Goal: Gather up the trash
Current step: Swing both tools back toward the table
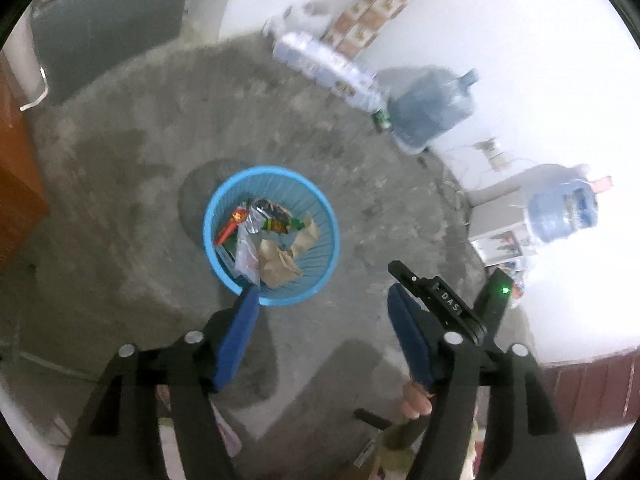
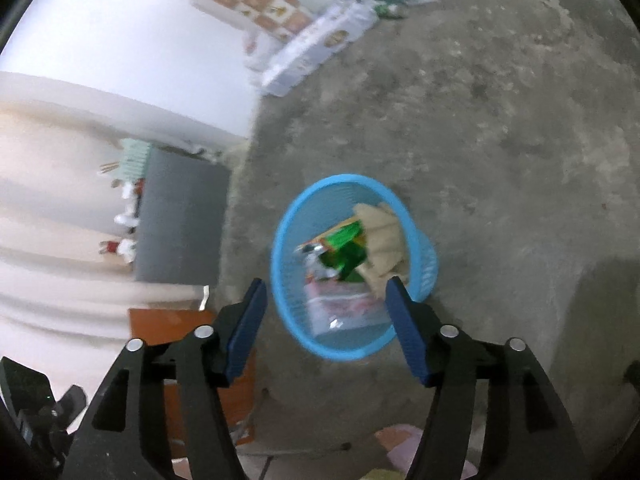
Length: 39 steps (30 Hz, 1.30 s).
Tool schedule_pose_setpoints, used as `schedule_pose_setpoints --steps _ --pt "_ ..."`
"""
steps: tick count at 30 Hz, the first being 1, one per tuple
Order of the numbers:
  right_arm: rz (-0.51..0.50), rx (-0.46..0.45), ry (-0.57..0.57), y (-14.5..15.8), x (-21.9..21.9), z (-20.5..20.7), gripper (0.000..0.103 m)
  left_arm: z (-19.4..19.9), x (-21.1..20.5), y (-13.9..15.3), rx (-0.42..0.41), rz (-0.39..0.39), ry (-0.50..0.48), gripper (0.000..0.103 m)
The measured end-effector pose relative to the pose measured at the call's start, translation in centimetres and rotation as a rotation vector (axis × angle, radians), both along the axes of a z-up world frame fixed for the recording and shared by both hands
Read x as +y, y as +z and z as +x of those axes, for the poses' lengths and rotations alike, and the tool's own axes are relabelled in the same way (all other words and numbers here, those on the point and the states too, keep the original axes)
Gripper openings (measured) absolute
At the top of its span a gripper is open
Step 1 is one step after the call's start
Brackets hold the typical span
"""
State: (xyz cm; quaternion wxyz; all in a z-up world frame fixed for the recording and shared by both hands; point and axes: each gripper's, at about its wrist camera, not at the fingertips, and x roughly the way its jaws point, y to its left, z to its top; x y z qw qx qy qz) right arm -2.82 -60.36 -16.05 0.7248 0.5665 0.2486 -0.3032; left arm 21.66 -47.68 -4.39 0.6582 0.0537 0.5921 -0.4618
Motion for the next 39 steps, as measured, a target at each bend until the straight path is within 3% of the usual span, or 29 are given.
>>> schedule_pose_setpoints --steps 2,7,12,14,18,22,28,32,33,39 --pt "-0.025 -0.031 0.041 2.2 2.0 -0.5 0.071 -0.8 4.1 2.8 -0.015 -0.05 0.02 0.073" --pt "-0.091 -0.041 0.187 6.1 6.5 0.4 0.074 -2.5 14.4 6.6 -0.053 -0.133 0.091 0.077" --pt "-0.18 -0.063 0.346 10.2 12.0 2.6 0.075 -4.3 26.6 8.9 -0.184 -0.197 0.26 0.082" --pt "-0.21 -0.081 0.403 11.6 14.3 3.7 0.077 -4.9 31.6 9.0 -0.211 -0.215 0.373 0.084" --pt "-0.229 -0.111 0.517 13.3 18.5 6.7 0.079 -5.5 41.4 7.3 -0.185 -0.227 0.622 0.085" --pt "-0.242 -0.117 0.658 14.1 23.2 10.7 0.082 -5.0 48.6 4.9 -0.135 -0.18 0.83 0.085" --pt "-0.217 -0.077 0.821 13.4 29.9 16.0 0.082 -1.4 54.2 1.0 0.003 -0.167 1.118 0.09" --pt "-0.212 -0.044 0.87 12.8 33.4 17.0 0.083 0.7 56.5 -1.1 0.087 -0.222 1.317 0.09" --pt "-0.218 -0.032 0.884 12.6 34.0 17.2 0.082 1.3 56.8 -1.7 0.102 -0.192 1.372 0.09" --pt "-0.279 0.012 0.876 12.4 35.5 17.1 0.083 3.1 55.2 -2.0 0.01 -0.071 1.437 0.091"
